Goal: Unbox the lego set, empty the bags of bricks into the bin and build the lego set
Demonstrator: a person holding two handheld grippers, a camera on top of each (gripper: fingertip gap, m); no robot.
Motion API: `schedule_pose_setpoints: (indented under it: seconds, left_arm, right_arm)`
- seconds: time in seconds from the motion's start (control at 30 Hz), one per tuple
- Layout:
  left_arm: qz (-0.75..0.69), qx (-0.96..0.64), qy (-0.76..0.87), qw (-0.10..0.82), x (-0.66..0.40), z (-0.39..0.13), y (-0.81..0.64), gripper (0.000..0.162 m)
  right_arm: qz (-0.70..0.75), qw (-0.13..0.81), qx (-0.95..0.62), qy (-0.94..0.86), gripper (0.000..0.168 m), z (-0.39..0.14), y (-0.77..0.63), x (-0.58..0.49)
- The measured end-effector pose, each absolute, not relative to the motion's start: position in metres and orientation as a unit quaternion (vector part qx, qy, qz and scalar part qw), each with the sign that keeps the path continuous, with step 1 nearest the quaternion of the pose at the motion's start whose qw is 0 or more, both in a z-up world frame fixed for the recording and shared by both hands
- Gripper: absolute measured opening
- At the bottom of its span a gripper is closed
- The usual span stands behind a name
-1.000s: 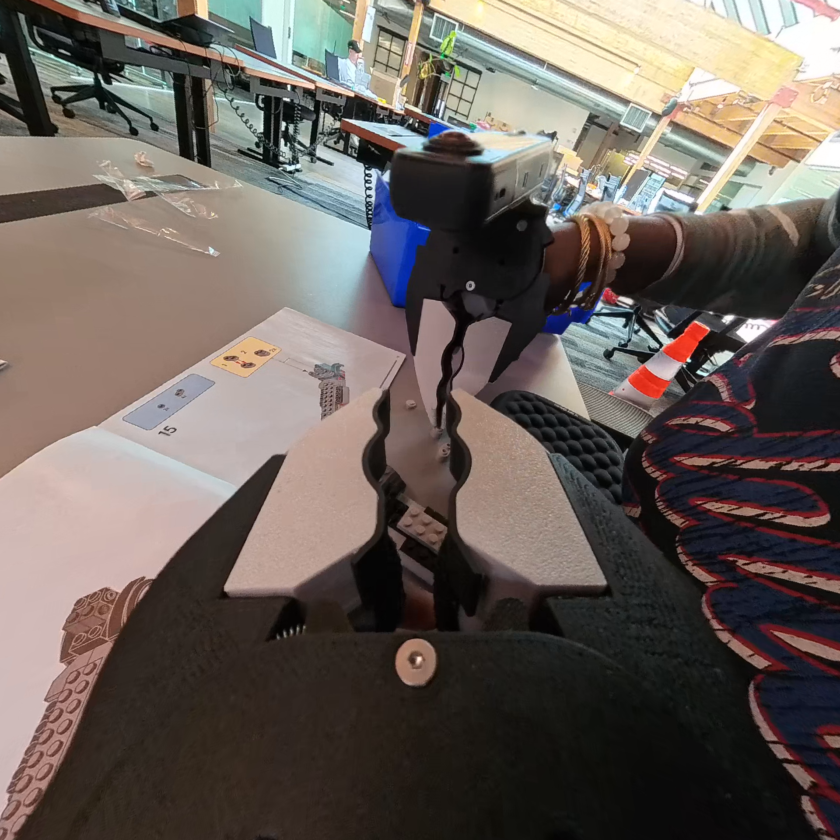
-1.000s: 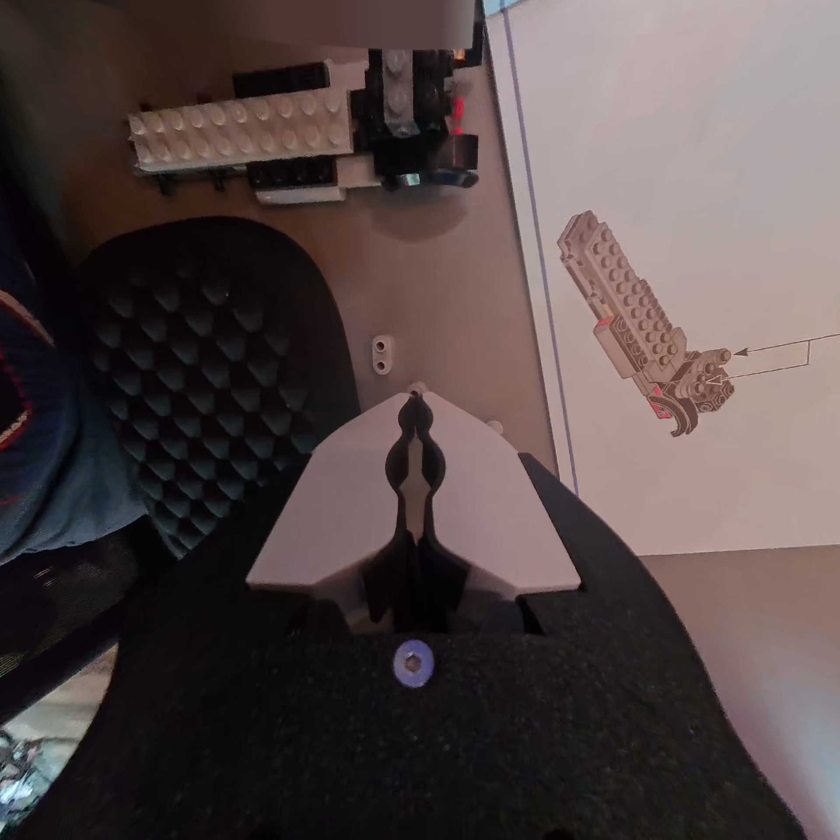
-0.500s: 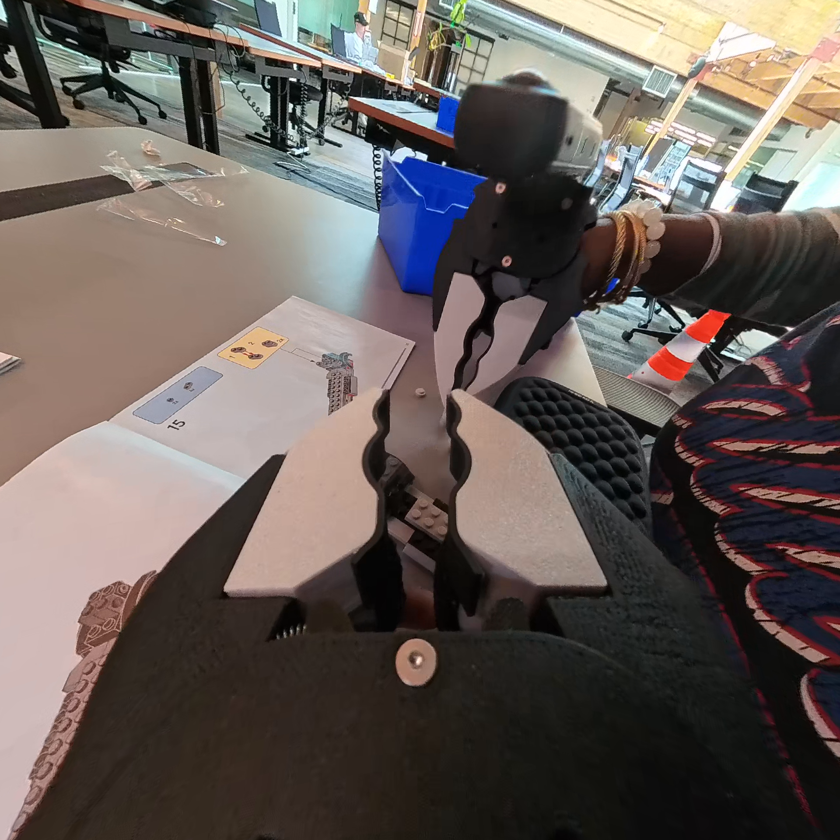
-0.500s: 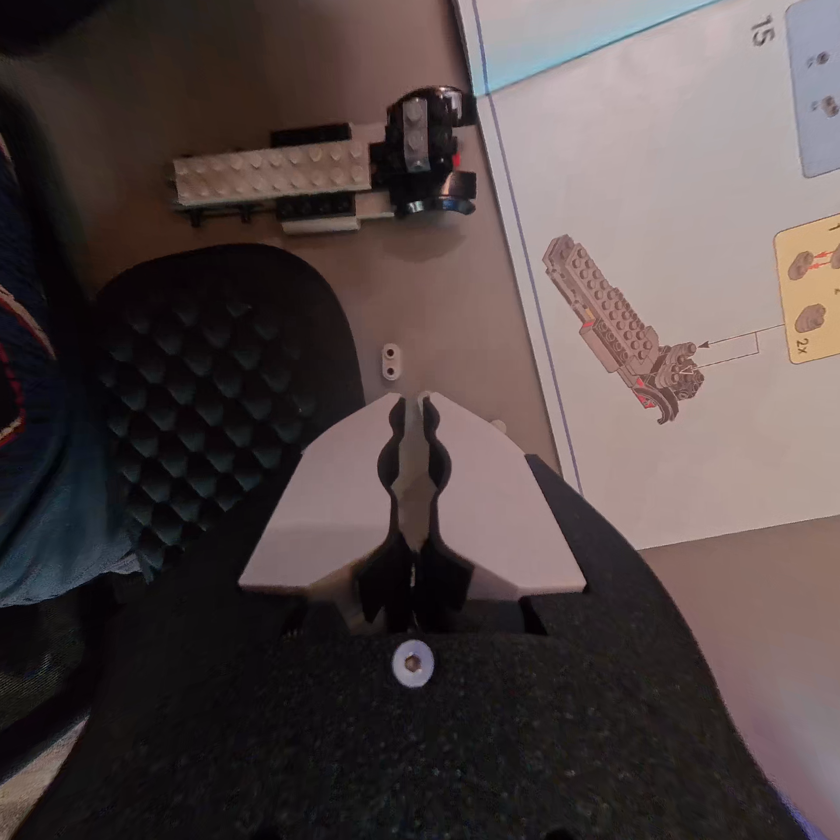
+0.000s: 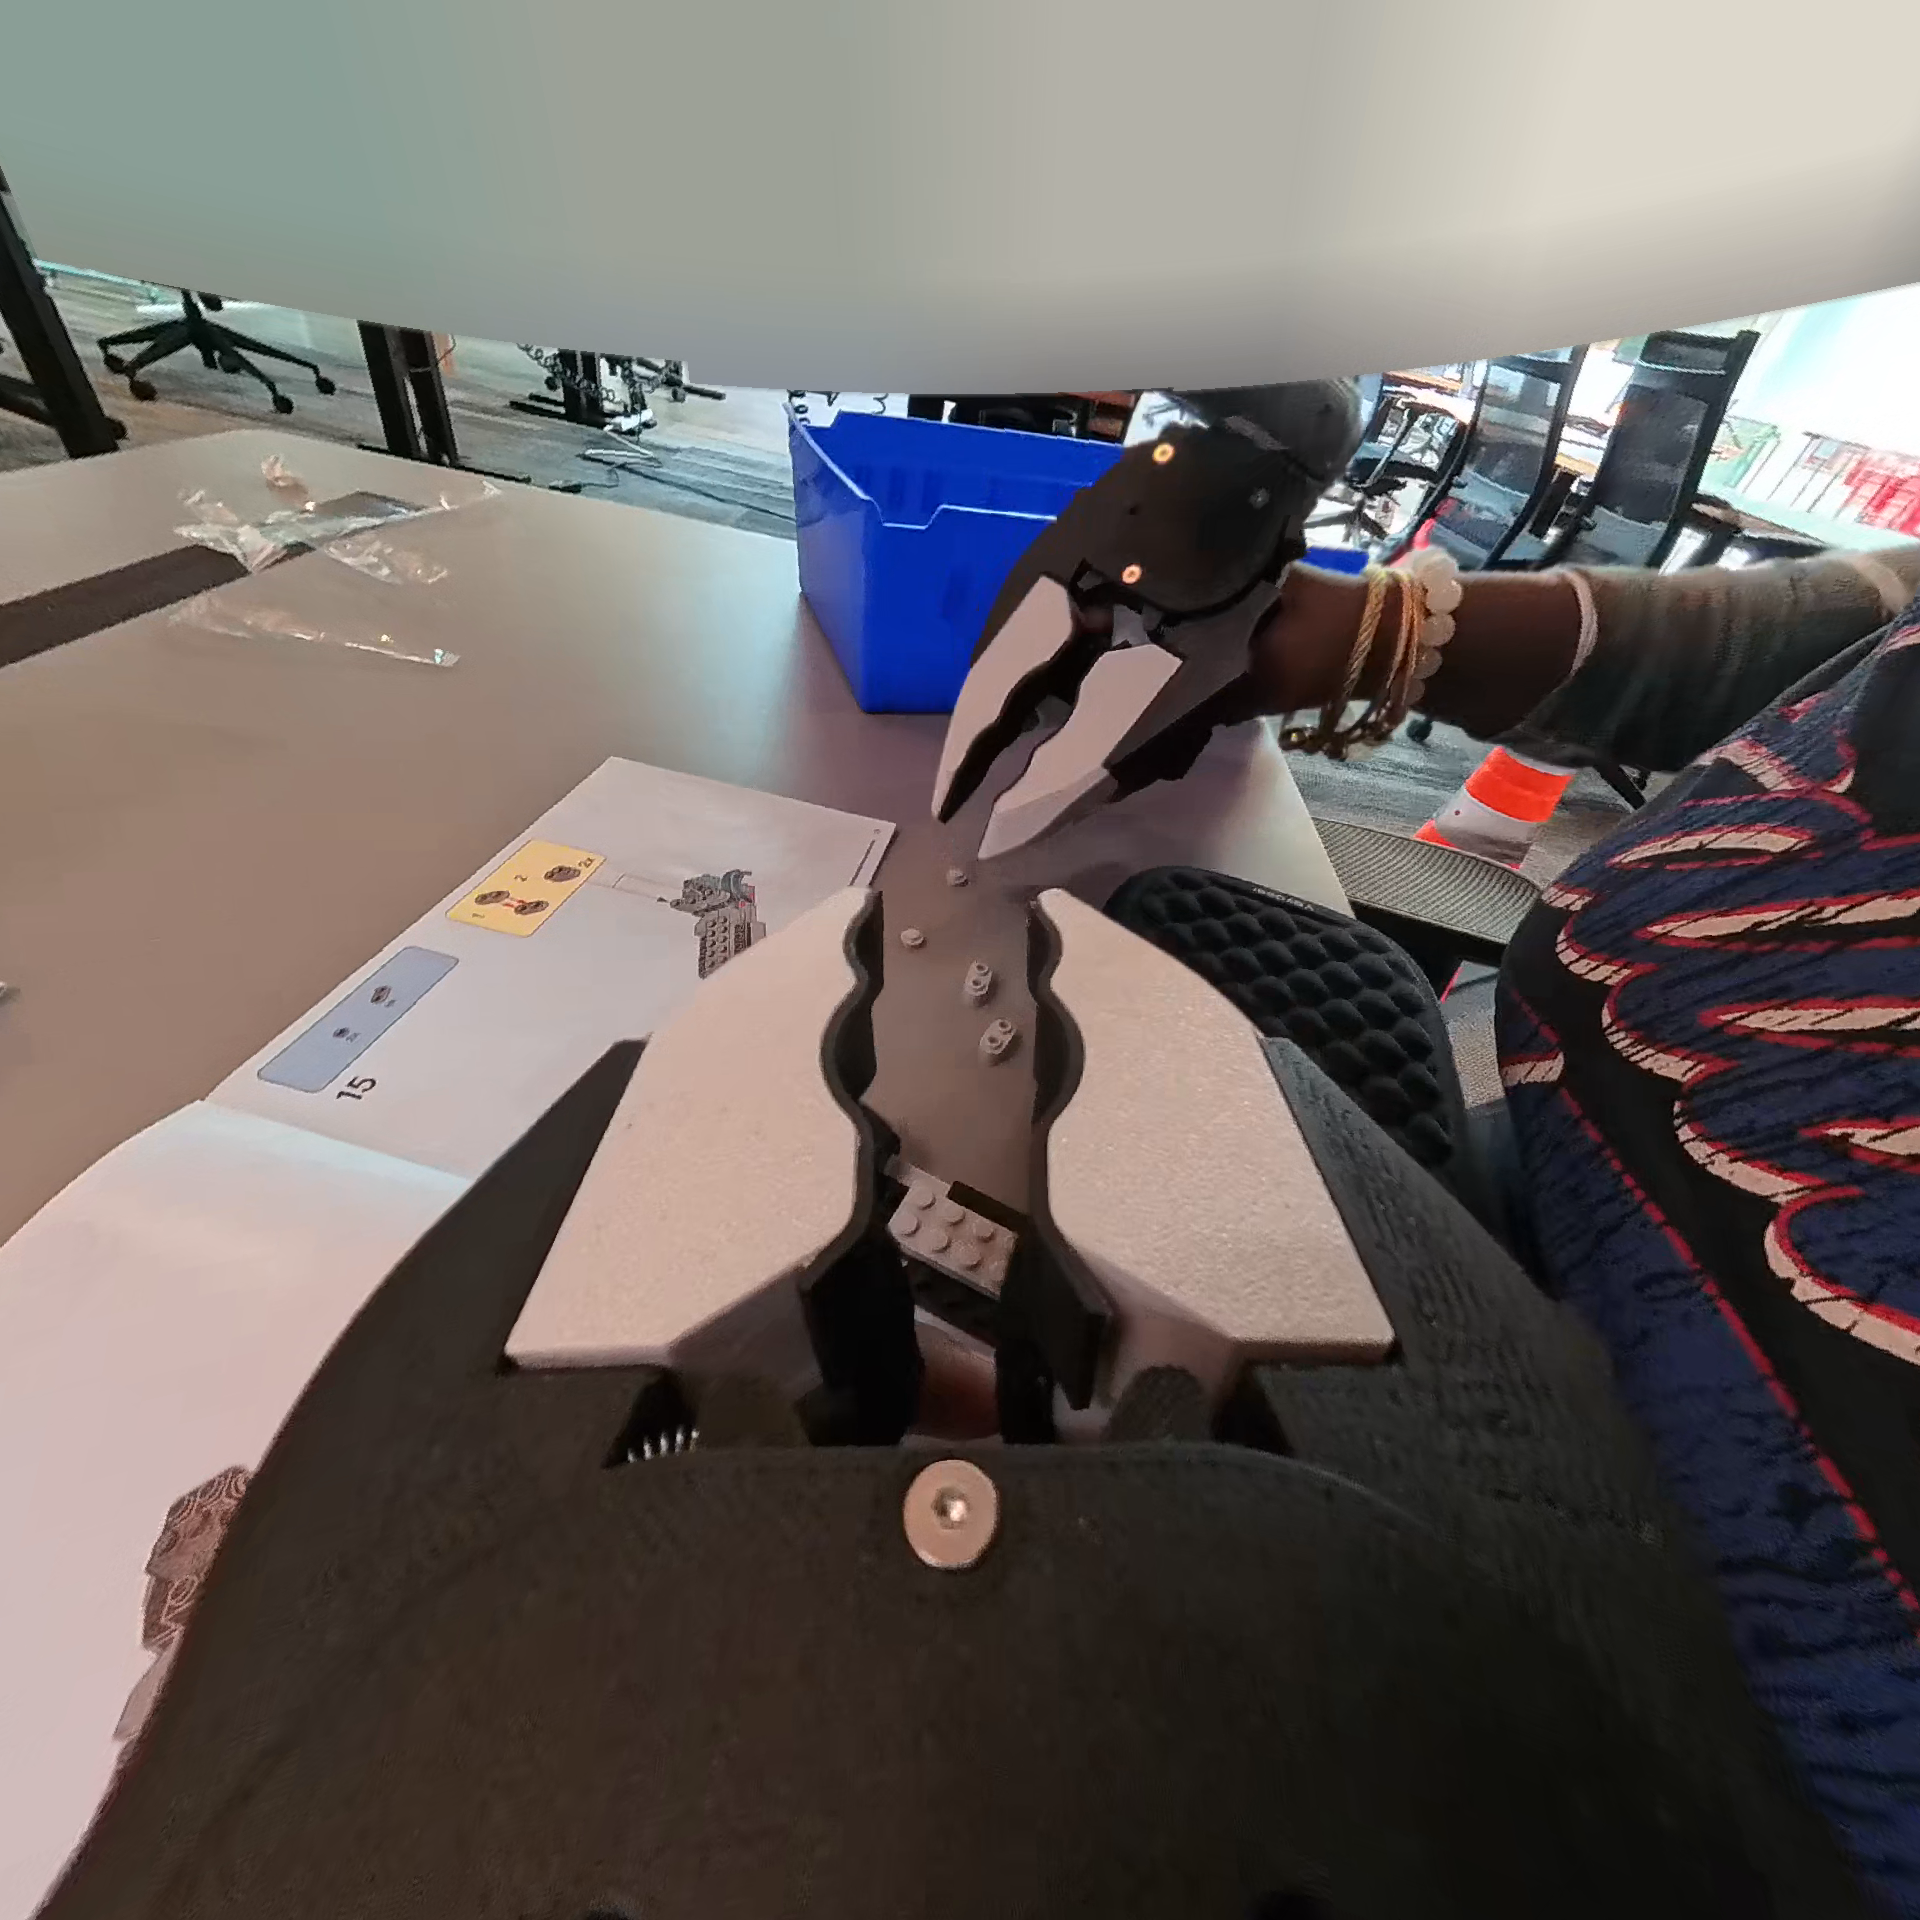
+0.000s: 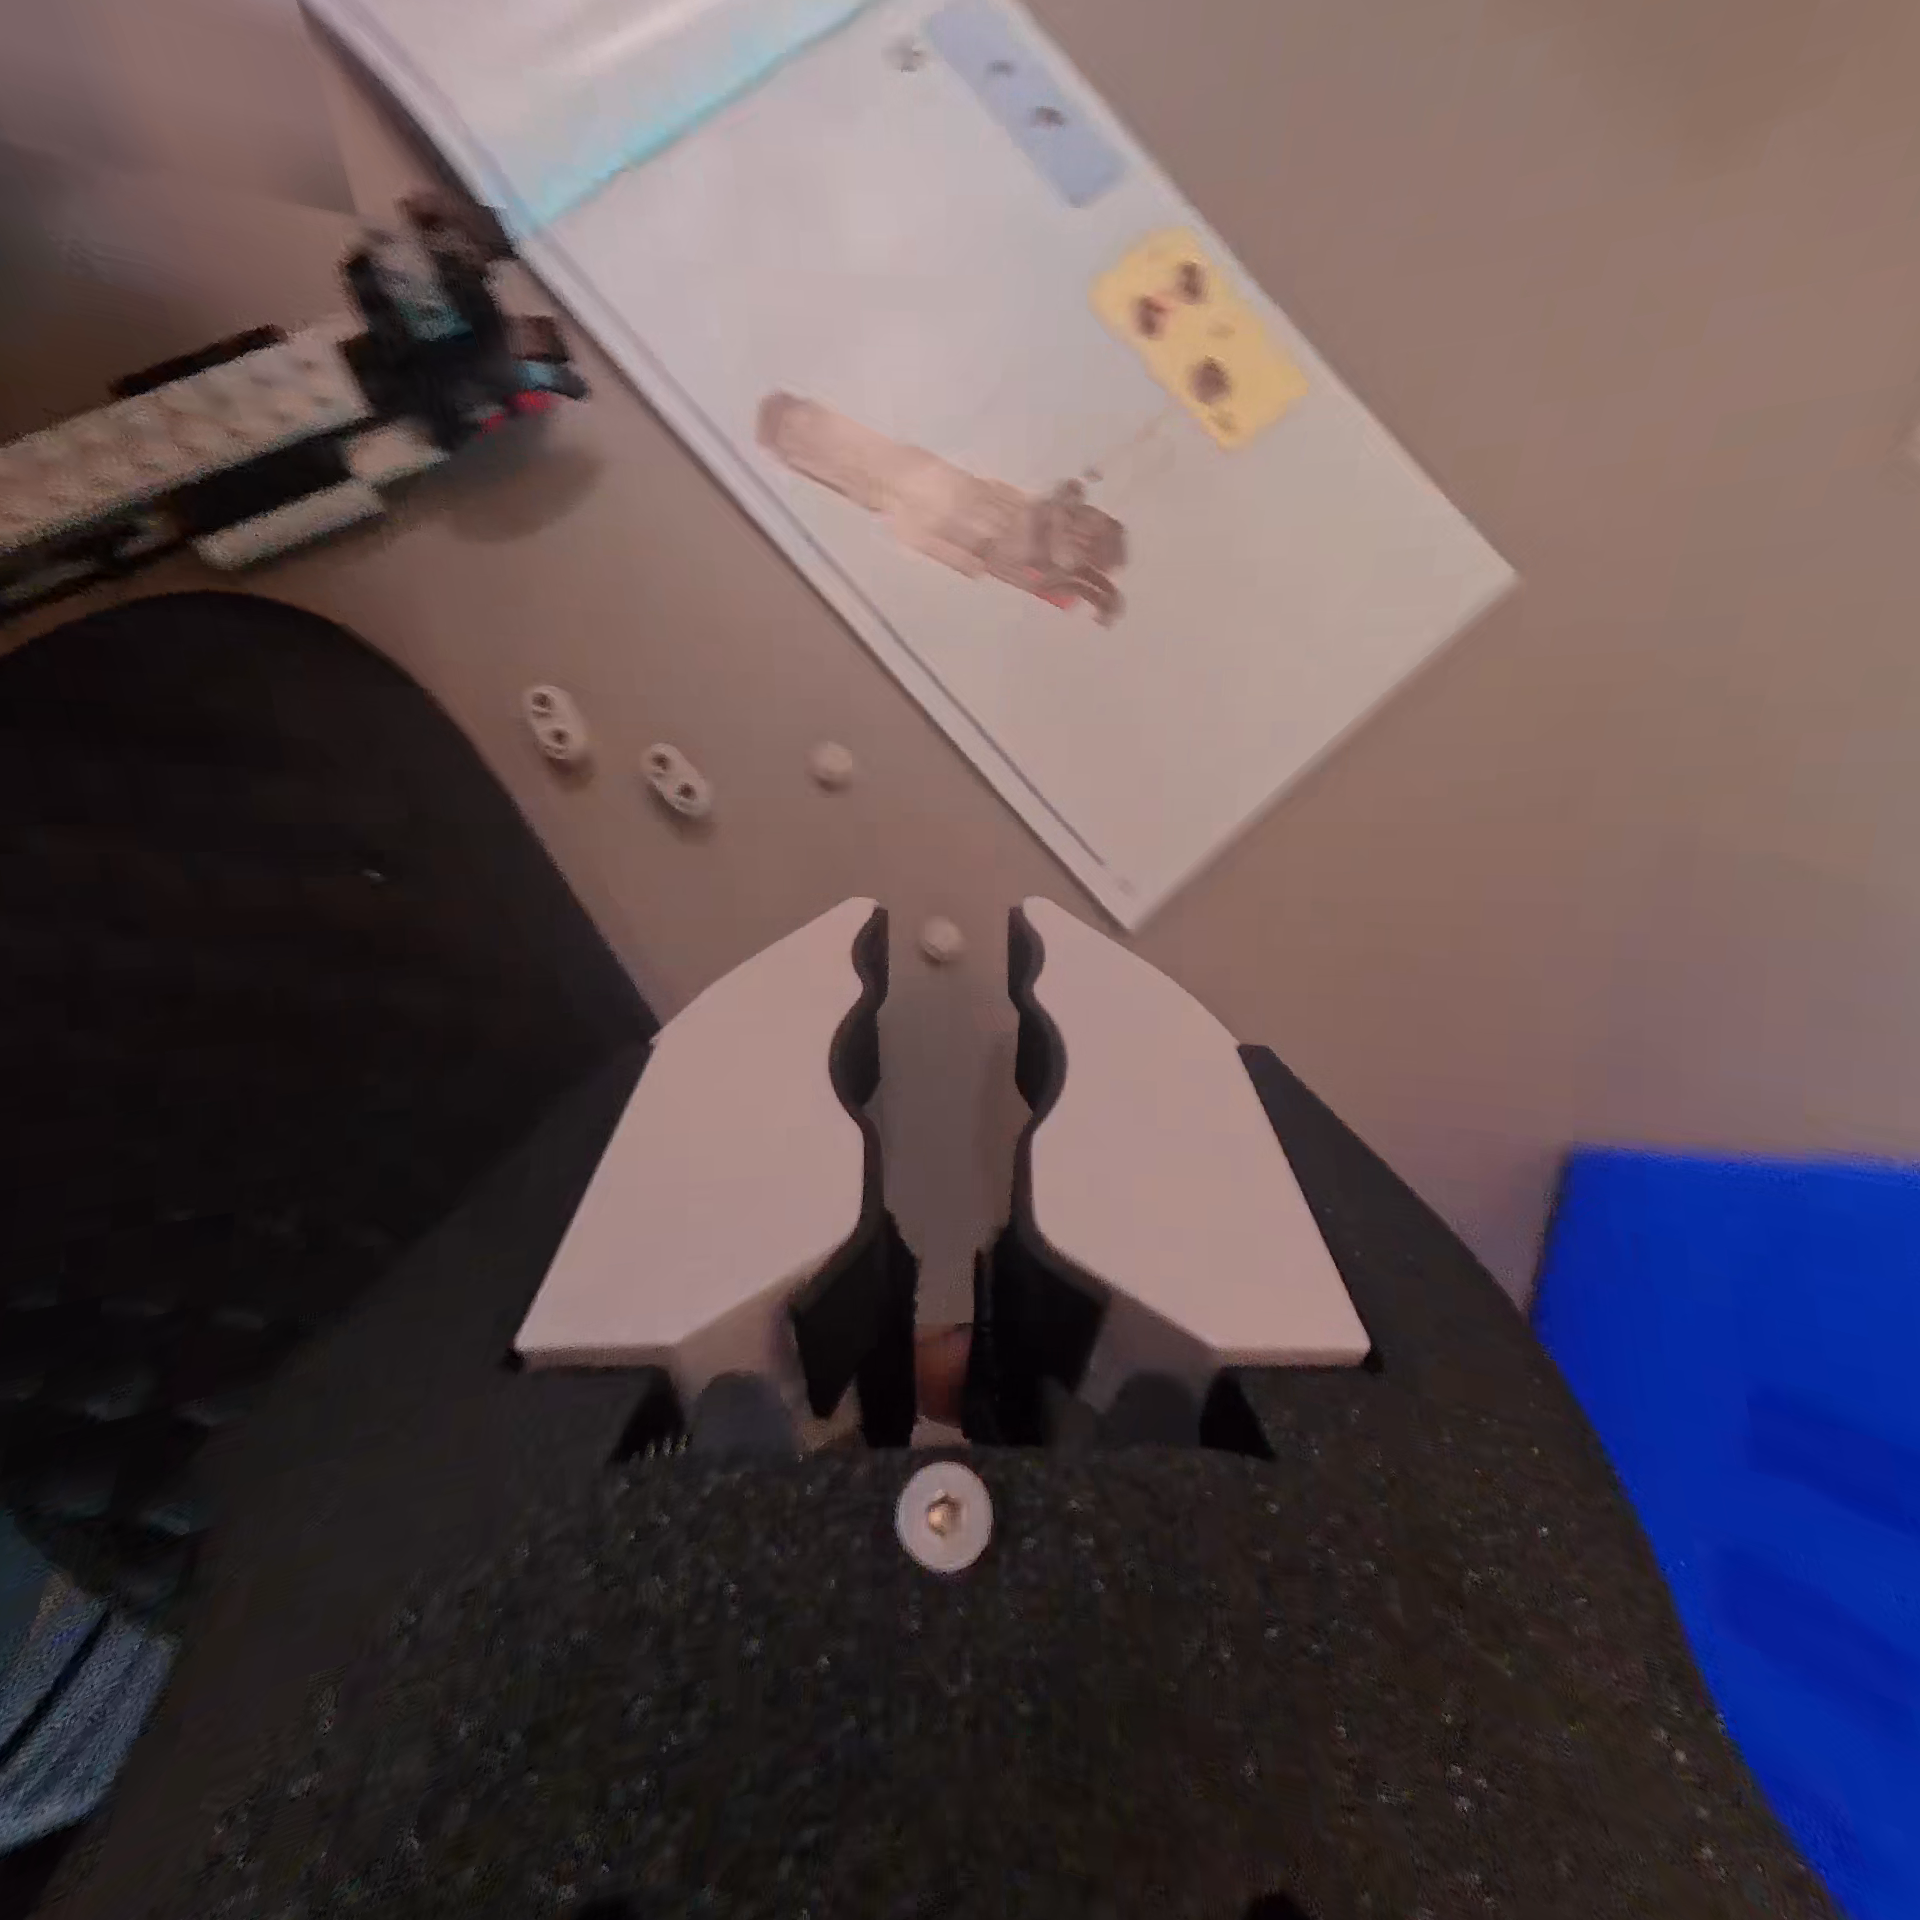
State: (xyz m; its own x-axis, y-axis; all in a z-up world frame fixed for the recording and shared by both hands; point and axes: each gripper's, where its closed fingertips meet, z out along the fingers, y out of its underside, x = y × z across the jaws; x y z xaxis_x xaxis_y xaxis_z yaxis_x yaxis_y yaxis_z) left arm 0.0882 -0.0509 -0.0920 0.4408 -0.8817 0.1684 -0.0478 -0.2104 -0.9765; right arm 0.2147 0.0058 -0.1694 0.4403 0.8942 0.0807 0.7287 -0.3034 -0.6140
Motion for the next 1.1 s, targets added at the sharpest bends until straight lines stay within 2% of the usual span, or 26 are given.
schedule_pose_setpoints:
  seconds: [0.17,0.2,0.3,0.4,0.47,0.5,0.53,0.57,0.67,0.77,0.87,0.9,0.97,1.1]
  left_arm:
    - [-0.394,-0.674,0.354,0.515,0.09,-0.096,-0.051,0.025]
    - [-0.393,-0.674,0.354,0.515,0.09,-0.096,-0.05,0.025]
    - [-0.393,-0.658,0.346,0.542,0.088,-0.088,-0.048,0.024]
    - [-0.398,-0.627,0.329,0.583,0.082,-0.073,-0.045,0.022]
    - [-0.405,-0.609,0.316,0.604,0.076,-0.065,-0.045,0.015]
    - [-0.409,-0.601,0.31,0.613,0.073,-0.061,-0.045,0.007]
    - [-0.409,-0.593,0.304,0.623,0.07,-0.058,-0.044,0.001]
    - [-0.405,-0.582,0.305,0.635,0.067,-0.055,-0.044,0.0]
    - [-0.375,-0.551,0.319,0.674,0.065,-0.049,-0.045,0.0]
    - [-0.354,-0.546,0.327,0.685,0.065,-0.05,-0.044,0.002]
    - [-0.356,-0.552,0.335,0.676,0.069,-0.053,-0.044,0.019]
    - [-0.354,-0.552,0.337,0.676,0.07,-0.054,-0.044,0.024]
    - [-0.351,-0.548,0.334,0.682,0.069,-0.052,-0.043,0.032]
    - [-0.387,-0.528,0.325,0.682,0.07,-0.045,-0.048,0.036]
  right_arm:
    - [0.098,0.343,-0.814,-0.459,0.024,-0.168,0.017,0.26]
    - [0.094,0.35,-0.813,-0.456,0.028,-0.167,0.019,0.266]
    - [0.112,0.379,-0.791,-0.466,0.054,-0.159,0.023,0.266]
    - [0.134,0.422,-0.747,-0.496,0.062,-0.146,0.024,0.253]
    - [0.176,0.449,-0.716,-0.505,0.056,-0.135,0.019,0.238]
    - [0.203,0.462,-0.694,-0.513,0.043,-0.129,0.014,0.23]
    - [0.23,0.472,-0.668,-0.527,0.016,-0.122,0.006,0.222]
    - [0.249,0.48,-0.645,-0.539,0.001,-0.117,0.0,0.216]
    - [0.251,0.474,-0.644,-0.546,0.0,-0.12,0.0,0.212]
    - [0.253,0.454,-0.655,-0.549,0.007,-0.126,-0.001,0.212]
    - [0.25,0.407,-0.676,-0.561,0.013,-0.135,-0.004,0.215]
    - [0.241,0.387,-0.685,-0.569,0.003,-0.139,-0.004,0.217]
    - [0.226,0.365,-0.683,-0.591,0.0,-0.143,-0.005,0.219]
    - [0.206,0.354,-0.69,-0.597,0.005,-0.144,0.003,0.219]
